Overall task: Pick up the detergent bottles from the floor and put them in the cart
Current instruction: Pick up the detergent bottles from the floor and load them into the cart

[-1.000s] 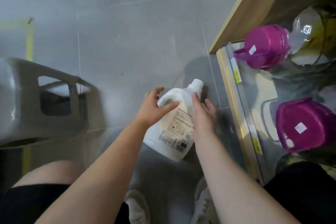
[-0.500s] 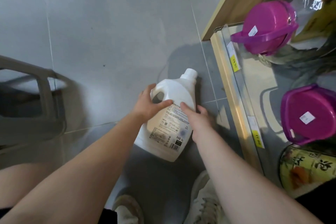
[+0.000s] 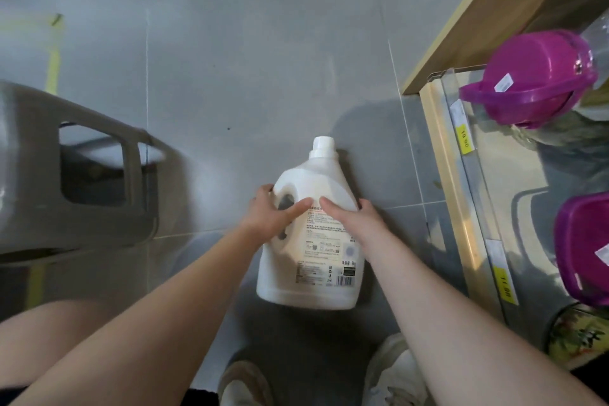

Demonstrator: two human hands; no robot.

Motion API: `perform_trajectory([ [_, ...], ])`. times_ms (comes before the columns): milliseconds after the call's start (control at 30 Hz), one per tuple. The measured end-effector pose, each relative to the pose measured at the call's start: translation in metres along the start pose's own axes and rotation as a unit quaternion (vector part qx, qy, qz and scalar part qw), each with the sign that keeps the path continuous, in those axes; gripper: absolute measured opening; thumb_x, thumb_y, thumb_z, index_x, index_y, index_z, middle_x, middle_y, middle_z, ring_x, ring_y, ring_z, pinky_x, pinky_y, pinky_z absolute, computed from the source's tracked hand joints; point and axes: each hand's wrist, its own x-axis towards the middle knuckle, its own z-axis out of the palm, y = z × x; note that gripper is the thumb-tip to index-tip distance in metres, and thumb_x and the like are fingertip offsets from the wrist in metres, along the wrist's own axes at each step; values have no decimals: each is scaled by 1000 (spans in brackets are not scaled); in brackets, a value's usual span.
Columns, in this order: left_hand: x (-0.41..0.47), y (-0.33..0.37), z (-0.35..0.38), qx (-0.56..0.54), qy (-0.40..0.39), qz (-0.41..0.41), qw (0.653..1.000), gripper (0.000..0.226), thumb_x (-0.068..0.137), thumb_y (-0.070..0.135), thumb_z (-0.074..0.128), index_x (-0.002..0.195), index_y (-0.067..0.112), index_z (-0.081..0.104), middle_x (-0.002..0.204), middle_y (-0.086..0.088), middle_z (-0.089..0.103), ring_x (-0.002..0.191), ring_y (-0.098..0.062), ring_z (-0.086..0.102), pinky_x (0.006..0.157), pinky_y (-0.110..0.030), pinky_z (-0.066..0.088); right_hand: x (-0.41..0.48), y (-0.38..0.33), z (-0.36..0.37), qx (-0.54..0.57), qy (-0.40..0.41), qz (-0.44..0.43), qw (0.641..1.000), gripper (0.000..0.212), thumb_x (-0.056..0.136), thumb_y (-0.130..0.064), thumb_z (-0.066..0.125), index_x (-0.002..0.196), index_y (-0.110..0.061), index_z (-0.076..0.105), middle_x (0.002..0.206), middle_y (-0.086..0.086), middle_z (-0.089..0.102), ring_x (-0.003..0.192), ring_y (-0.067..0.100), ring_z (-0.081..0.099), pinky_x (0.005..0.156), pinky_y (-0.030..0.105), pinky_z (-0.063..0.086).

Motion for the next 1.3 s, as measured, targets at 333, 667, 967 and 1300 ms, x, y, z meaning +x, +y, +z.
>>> perform_trajectory([
  [333, -3, 10, -1, -61, 4, 7, 998, 95, 78, 45, 92, 150, 14, 40, 132, 0, 60, 112, -20, 61, 85, -30, 47, 7, 11, -8, 84, -16, 17, 996, 139, 12, -75, 98, 131, -13, 60, 111, 6, 79, 92, 30, 81, 87, 53, 65],
  [667, -9, 64, -41, -121, 76, 205, 968, 98, 65, 26, 102, 143, 28, 44, 120, 16, 59, 118, -7, 62, 95, -24, 51, -28, -60, -27, 74, 36, -207, 975, 84, 70, -35, 98, 141, -24, 55, 126, -5, 70, 108, 16, 70, 85, 28, 58],
  [967, -14, 57, -70, 6, 77, 319, 945, 109, 43, 54, 98, 137, 56, 43, 146, 6, 53, 142, -17, 47, 117, -39, 42, -38, -67, -26, -54, 55, -341, 937, 104, 62, -20, 101, 149, -19, 45, 145, -3, 45, 136, 19, 50, 117, 39, 43],
  [1300, -18, 49, -77, 29, 11, 306, 952, 103, 59, 13, 105, 139, 41, 46, 137, 20, 58, 117, 21, 53, 87, 2, 41, -38, -61, -27, -130, 2, -378, 917, 128, 60, -26, 103, 163, -24, 28, 156, -8, 34, 145, 6, 34, 117, 20, 27],
])
